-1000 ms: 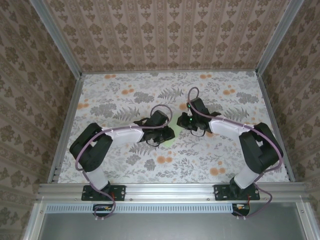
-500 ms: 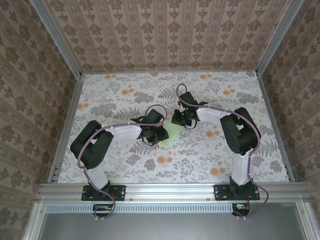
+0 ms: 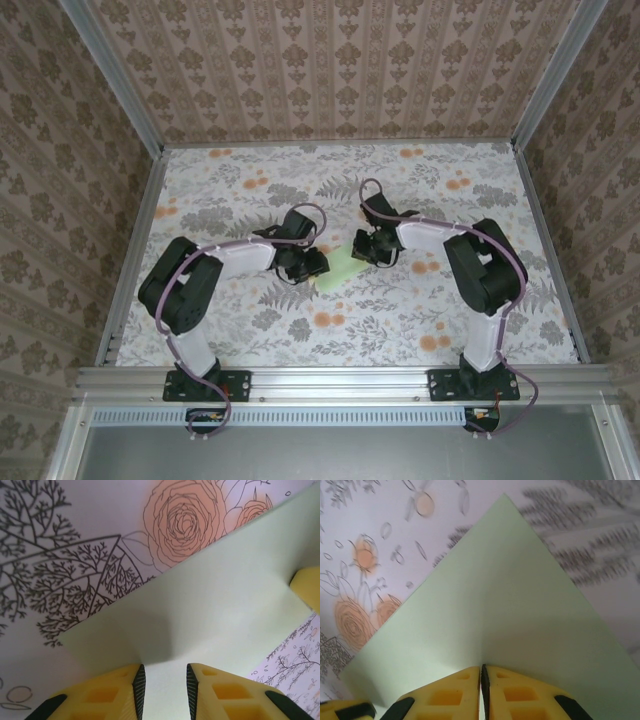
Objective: Fold a paper plane with a square sheet of paper (pick it up from the middle)
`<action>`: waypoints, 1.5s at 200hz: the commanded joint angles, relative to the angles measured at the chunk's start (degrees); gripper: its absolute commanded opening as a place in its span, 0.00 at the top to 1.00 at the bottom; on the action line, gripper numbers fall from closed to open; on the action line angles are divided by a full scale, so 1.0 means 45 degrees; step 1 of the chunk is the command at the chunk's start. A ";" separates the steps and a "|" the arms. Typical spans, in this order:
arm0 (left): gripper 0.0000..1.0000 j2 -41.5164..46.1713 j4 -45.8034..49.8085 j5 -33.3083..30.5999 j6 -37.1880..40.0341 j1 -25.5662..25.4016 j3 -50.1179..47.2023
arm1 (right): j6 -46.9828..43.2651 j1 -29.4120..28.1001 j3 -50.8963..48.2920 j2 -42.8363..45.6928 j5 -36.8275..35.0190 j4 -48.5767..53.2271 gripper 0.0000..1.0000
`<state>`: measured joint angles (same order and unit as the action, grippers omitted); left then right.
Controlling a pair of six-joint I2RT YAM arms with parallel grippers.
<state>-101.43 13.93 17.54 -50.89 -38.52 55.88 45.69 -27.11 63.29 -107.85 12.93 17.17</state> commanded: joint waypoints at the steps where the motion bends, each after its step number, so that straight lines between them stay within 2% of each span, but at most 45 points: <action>1: 0.68 0.0027 0.1190 0.0218 0.1252 0.0451 0.0688 | 0.2407 -0.0236 -0.1590 0.0582 0.0289 -0.1014 0.89; 23: 0.68 0.0782 0.1166 0.0247 0.1389 0.0466 0.0752 | 0.4461 -0.0788 -0.2883 0.1160 0.0375 -0.3212 0.89; 41: 0.68 0.1265 0.0471 0.0466 0.0848 0.0244 0.0265 | 0.5067 -0.1023 -0.3211 0.1581 -0.0069 -0.3895 0.90; 70: 0.72 0.1663 -0.1044 0.0556 -0.0723 -0.0561 -0.0846 | 0.4680 -0.1055 -0.3690 0.2616 -0.0861 -0.3948 0.91; 99: 0.84 0.1807 -0.2427 0.0375 -0.2367 -0.1283 -0.1881 | 0.4104 -0.1156 -0.4086 0.2874 -0.0073 -0.4267 0.94; 119: 0.90 0.1782 -0.2962 0.0149 -0.2871 -0.1563 -0.2288 | 0.3654 -0.1476 -0.4324 0.2807 0.0345 -0.4750 0.96; 148: 0.95 0.1529 -0.3057 0.0125 -0.3005 -0.1642 -0.2260 | 0.3573 -0.1865 -0.4679 0.2548 0.0636 -0.5438 1.00; 208: 1.00 0.1042 -0.2491 0.0277 -0.2867 -0.1765 -0.1852 | 0.3823 -0.2173 -0.5383 0.2094 0.1011 -0.6901 1.00; 300: 1.00 0.0549 -0.2755 0.1007 -0.2727 -0.1864 -0.1755 | 0.3795 -0.2197 -0.5933 0.1838 0.0611 -0.7114 1.00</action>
<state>-97.51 0.89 20.75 -63.05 -46.54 46.46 63.02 -36.60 38.20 -98.06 16.38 -16.45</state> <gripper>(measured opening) 0.060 0.045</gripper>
